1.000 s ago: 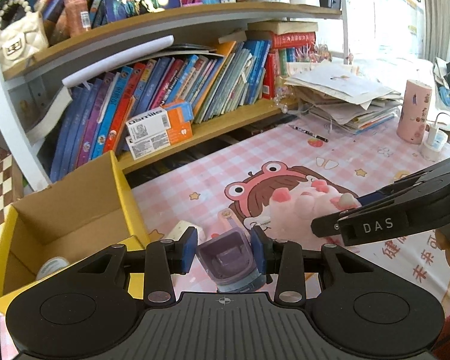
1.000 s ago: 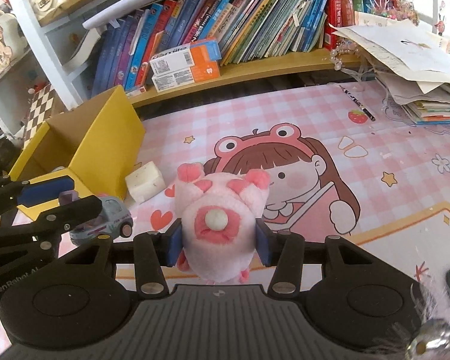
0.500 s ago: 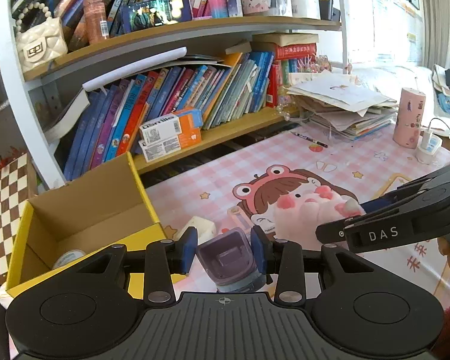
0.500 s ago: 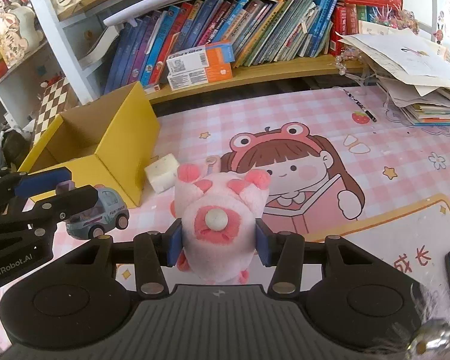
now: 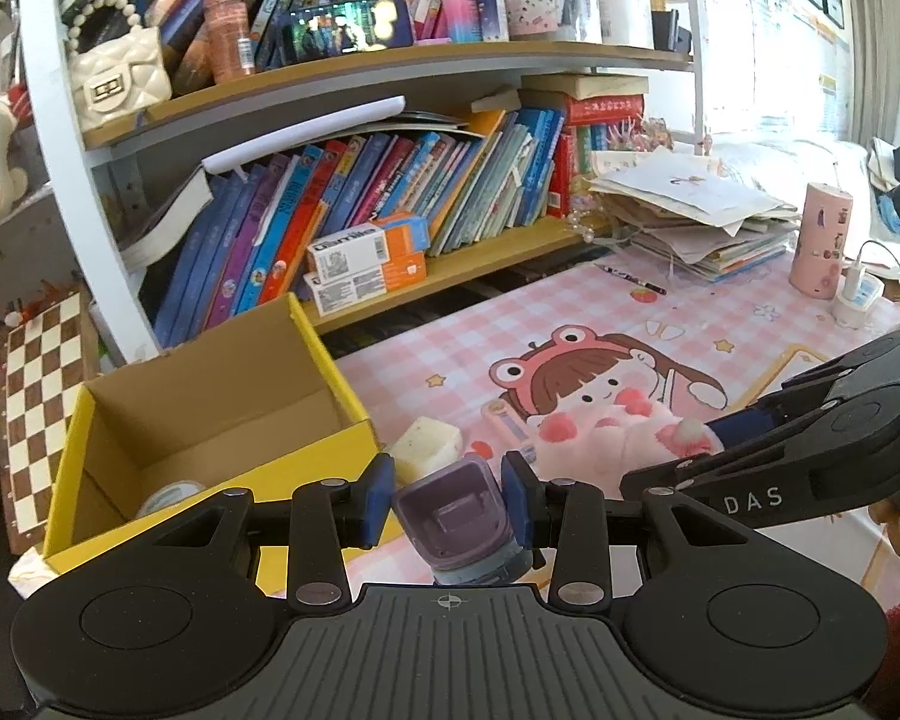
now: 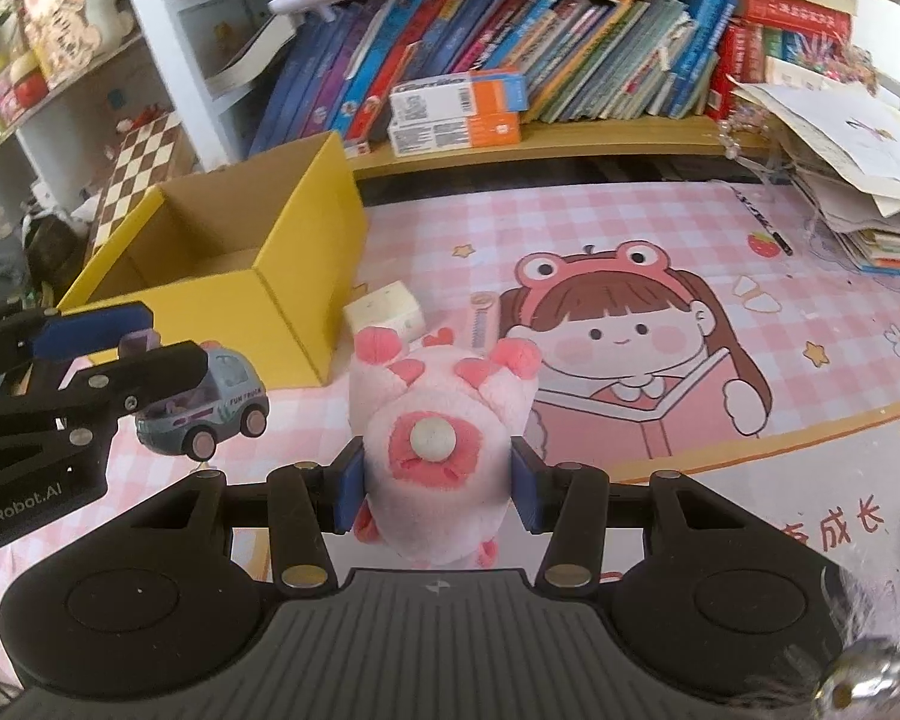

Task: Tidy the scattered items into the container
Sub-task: 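Lift the toy car and pink pig off the desk with both tools, then carry the toy car and pig over the yellow box and lower them inside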

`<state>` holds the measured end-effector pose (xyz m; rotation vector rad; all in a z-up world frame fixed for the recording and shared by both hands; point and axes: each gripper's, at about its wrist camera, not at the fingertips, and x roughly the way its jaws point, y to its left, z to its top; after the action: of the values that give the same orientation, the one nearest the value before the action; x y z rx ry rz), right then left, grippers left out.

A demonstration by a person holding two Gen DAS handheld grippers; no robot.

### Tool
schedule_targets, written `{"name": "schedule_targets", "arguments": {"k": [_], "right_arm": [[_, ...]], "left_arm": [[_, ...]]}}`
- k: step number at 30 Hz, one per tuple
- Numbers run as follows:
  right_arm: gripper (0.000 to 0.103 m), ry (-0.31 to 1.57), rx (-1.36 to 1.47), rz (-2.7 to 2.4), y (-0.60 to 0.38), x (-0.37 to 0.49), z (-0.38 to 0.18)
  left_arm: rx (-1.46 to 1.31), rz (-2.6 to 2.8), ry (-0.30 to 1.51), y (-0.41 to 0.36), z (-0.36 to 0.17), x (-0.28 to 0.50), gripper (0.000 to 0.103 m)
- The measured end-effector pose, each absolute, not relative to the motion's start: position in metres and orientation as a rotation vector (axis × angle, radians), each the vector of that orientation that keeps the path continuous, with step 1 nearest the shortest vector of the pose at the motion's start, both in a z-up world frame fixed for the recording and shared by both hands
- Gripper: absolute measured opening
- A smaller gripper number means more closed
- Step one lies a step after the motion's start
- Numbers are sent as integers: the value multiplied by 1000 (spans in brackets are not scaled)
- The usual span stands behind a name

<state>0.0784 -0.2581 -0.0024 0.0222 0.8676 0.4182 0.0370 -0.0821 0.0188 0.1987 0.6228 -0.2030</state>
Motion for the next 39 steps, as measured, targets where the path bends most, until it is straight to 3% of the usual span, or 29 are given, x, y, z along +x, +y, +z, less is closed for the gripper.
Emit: {"name": "schedule_targets", "arguments": {"k": [39], "right_arm": [[46,740,-170,661,-172,76,47]], "left_arm": [[108,-24,509,5,64,25,37]]}}
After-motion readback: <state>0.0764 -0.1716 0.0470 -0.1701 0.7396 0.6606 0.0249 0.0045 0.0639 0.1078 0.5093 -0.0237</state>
